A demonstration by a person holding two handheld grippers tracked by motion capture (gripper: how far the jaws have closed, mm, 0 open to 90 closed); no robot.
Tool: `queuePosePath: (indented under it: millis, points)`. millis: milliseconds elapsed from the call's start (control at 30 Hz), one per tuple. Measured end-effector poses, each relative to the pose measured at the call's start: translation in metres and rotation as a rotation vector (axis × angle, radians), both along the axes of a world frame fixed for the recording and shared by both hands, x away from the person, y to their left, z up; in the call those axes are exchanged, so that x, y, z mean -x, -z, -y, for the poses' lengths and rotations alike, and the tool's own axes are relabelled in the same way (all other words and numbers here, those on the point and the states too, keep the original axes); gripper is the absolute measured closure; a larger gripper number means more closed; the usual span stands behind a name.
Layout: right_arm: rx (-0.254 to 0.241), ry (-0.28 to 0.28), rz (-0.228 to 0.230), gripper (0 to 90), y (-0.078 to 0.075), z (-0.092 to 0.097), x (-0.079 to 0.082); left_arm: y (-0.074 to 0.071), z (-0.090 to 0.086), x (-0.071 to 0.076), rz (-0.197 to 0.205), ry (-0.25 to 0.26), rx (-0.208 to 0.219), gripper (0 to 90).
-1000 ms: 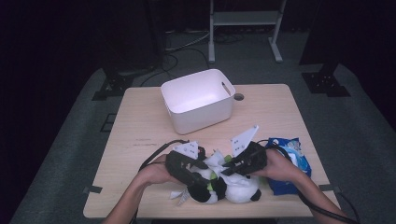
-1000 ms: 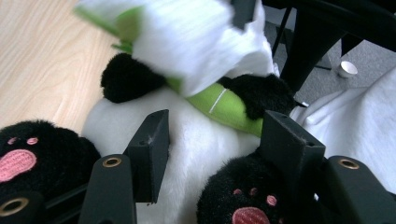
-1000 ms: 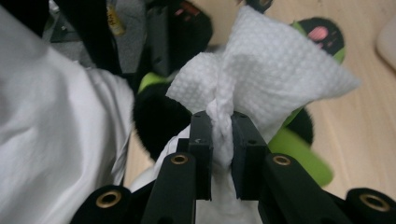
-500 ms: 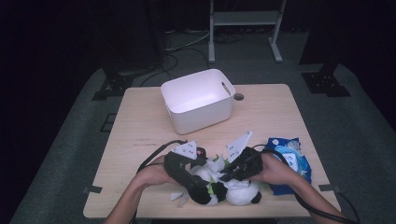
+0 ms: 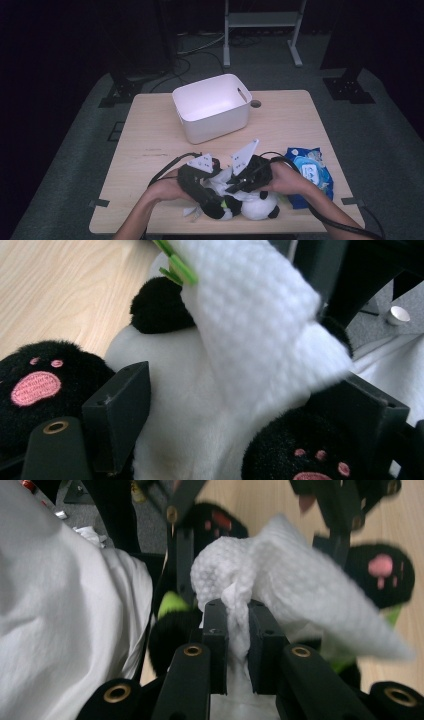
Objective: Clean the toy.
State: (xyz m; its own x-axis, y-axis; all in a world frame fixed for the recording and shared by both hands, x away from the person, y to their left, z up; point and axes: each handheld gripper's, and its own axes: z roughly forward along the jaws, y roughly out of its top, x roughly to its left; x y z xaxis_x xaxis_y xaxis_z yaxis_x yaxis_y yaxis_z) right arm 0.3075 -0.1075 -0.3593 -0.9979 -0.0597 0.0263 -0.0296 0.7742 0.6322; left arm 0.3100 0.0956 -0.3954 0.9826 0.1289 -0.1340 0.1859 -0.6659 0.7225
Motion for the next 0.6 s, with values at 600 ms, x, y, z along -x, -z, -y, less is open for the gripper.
queuePosePath:
  millis: [600]
  points:
    - [0.018,-0.033,-0.029,81.0,0.016,-0.022,0.006,-0.009,-0.006,0.009,0.037,0.014,-0.007,11.5]
